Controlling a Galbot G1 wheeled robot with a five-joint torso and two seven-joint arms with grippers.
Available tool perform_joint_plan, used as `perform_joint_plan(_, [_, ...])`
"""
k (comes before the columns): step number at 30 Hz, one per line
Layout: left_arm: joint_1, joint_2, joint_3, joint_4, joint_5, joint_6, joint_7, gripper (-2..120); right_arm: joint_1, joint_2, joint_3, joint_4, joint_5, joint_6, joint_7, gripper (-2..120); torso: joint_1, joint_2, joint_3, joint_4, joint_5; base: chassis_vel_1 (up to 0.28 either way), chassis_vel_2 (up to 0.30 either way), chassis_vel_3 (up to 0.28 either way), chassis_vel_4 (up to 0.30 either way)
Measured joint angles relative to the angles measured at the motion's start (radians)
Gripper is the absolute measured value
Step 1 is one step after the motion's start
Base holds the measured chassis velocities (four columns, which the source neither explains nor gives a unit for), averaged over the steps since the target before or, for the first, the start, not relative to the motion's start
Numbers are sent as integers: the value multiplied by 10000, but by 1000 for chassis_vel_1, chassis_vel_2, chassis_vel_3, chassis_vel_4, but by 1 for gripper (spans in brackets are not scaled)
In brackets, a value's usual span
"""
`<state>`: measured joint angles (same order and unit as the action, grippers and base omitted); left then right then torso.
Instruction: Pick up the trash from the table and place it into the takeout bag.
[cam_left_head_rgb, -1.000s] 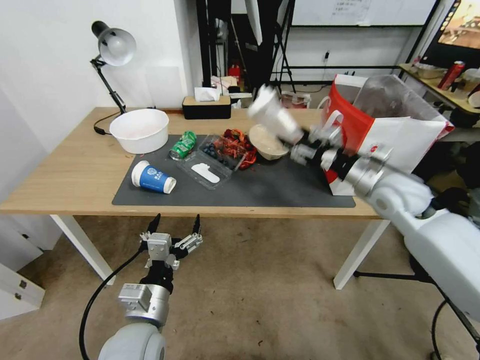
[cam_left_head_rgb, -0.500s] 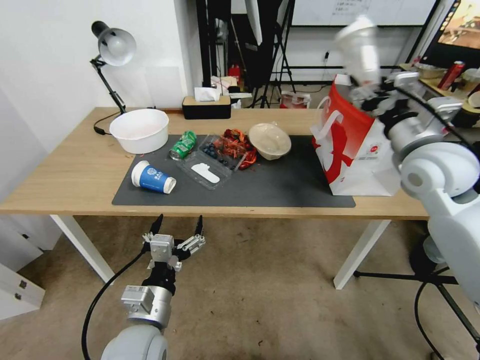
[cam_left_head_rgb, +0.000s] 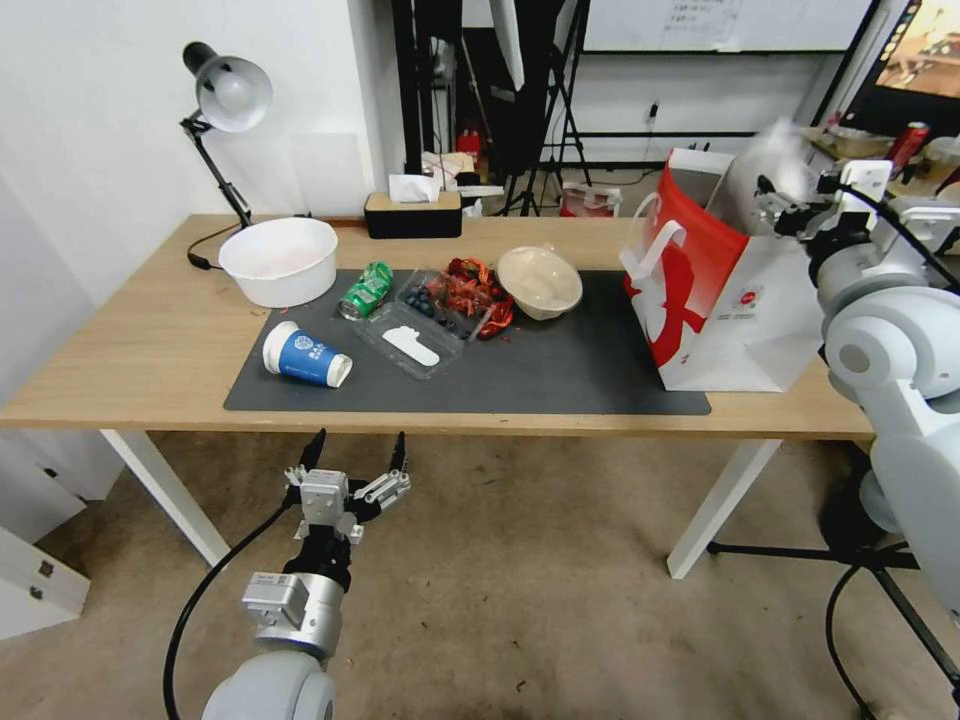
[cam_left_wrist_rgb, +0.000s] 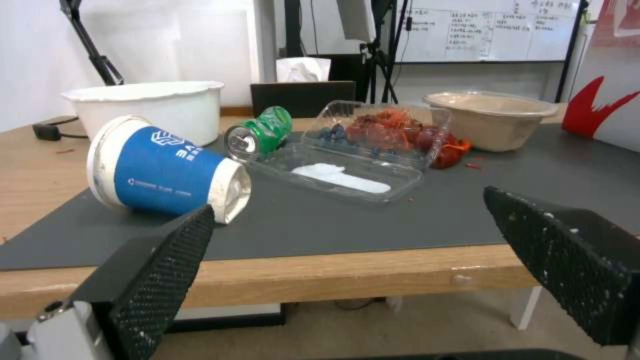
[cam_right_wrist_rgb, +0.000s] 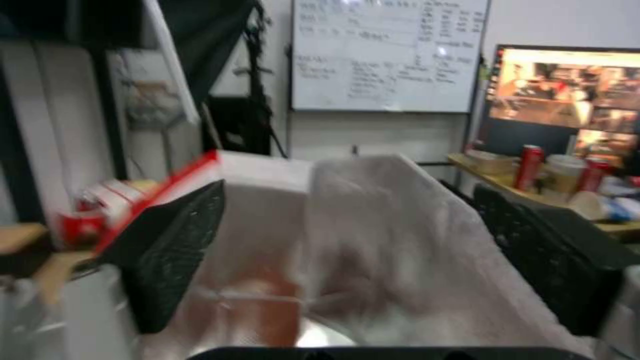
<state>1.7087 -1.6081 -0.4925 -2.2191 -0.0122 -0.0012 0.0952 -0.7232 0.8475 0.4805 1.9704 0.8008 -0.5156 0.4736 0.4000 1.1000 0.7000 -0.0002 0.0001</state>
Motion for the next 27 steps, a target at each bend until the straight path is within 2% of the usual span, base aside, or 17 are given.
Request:
perform_joint_plan(2, [1,0,0,0,1,-12,0,100,-93,-5,28,110,570,1104,-656,100,0,0,0,3,-3,0,0,0,0])
perform_joint_plan(3, [1,0,0,0,1,-12,0,100,-93,-5,28,110,570,1104,-656,100,0,0,0,3,-3,0,0,0,0])
perform_joint_plan(5, [0,0,-2,1,1,-18,0,100,-425,-13,27,305,857,2285,-1687,100,0,0,0,2,-2,0,0,0,0])
perform_joint_plan(6, [0,0,-2,1,1,-18,0,100,-425,-13,27,305,857,2285,-1687,100,0,0,0,2,-2,0,0,0,0])
perform_joint_plan(8, [2,0,-4,6,0,-22,1,100,-950,-27,-113,761,923,2990,-2309,100,0,0,-1,2,-4,0,0,0,0])
perform_joint_plan(12, [5,0,-15,9,-3,-29,1,100,-1668,10,-334,1356,756,3280,-2608,100,0,0,0,1,-4,0,0,0,0])
perform_joint_plan(13, [-3,0,-21,9,-12,-30,1,100,-2073,82,-478,1681,498,3398,-2704,100,0,0,-1,1,-2,0,0,0,0])
perform_joint_plan(14, [-22,1,-42,8,-41,-39,1,100,-3014,397,-665,2221,-603,3707,-2876,100,0,0,-1,2,-2,0,0,0,0])
perform_joint_plan(15, [-22,1,-42,8,-41,-39,1,100,-3014,397,-665,2221,-603,3707,-2876,100,0,0,-1,2,-2,0,0,0,0])
perform_joint_plan(16, [-23,-1,-66,22,-69,-63,0,100,-4179,757,-695,2672,-1845,4052,-2909,100,0,0,-1,2,-2,0,0,0,0])
perform_joint_plan(17, [-25,1,-75,38,-77,-73,-1,100,-4657,890,-692,2811,-2275,4200,-2898,100,0,0,-1,3,-3,0,0,0,0])
perform_joint_plan(20, [-32,0,-96,55,-92,-90,-5,100,-5503,1175,-673,2995,-2979,4489,-2824,100,-1,0,-1,0,-2,0,0,0,0])
perform_joint_plan(22, [-36,0,-121,80,-130,-108,-9,100,-6748,1782,-580,3119,-4173,5090,-2527,100,-3,1,-1,-1,-3,0,0,0,0])
perform_joint_plan(27, [-44,0,-161,113,-208,-117,-11,100,-7800,2416,-559,3026,-5161,5921,-2240,100,-3,0,-1,1,-2,0,0,0,0])
